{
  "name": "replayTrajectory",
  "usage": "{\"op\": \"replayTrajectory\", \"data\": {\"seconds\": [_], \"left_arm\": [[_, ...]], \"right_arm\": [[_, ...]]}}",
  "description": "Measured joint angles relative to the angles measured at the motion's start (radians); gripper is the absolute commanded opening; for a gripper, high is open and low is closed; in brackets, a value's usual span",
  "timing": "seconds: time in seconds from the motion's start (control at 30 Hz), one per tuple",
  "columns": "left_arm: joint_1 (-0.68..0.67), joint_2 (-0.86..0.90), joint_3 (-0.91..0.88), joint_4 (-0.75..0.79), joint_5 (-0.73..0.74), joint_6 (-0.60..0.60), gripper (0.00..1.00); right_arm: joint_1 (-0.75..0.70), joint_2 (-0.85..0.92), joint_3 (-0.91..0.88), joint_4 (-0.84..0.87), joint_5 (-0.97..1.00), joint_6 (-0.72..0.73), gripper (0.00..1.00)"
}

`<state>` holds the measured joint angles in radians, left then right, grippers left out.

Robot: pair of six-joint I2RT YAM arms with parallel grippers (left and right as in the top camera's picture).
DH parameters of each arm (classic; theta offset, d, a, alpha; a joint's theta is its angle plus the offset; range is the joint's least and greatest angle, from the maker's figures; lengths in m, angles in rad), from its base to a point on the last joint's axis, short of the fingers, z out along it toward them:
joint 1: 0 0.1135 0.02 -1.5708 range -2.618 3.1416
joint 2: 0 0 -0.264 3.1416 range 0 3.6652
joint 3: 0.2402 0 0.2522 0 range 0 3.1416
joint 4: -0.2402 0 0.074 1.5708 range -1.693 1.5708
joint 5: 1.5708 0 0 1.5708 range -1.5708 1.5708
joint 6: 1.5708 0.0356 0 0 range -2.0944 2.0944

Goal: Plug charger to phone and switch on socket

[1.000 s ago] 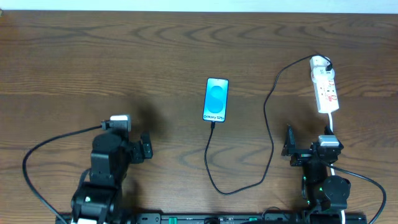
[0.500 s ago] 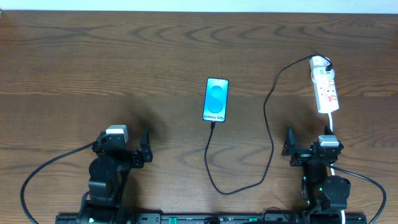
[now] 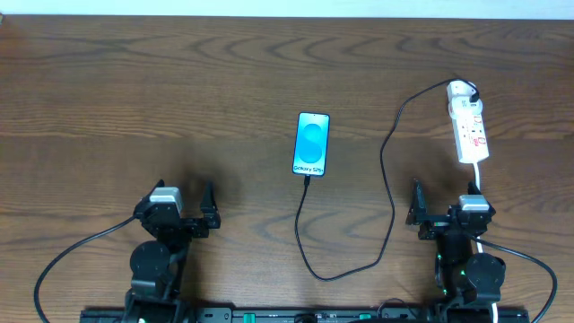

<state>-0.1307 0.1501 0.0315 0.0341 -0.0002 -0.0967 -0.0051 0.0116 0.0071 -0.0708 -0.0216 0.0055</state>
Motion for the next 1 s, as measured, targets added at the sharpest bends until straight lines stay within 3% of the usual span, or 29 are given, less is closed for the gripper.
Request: {"op": "replayTrajectory", "data": {"seconds": [0.73,1.0], "left_arm": [[0.046,-0.139,-0.013,-0.060,0.002,0.005,0.98],[0.046,-0.139,-0.013,-0.061,0.002,0.125,0.98]], "right_arm": [[0.000,0.000,0.000,0.000,0.000,0.000,0.99],[0.000,0.000,0.000,0.000,0.000,0.000,0.99]]}}
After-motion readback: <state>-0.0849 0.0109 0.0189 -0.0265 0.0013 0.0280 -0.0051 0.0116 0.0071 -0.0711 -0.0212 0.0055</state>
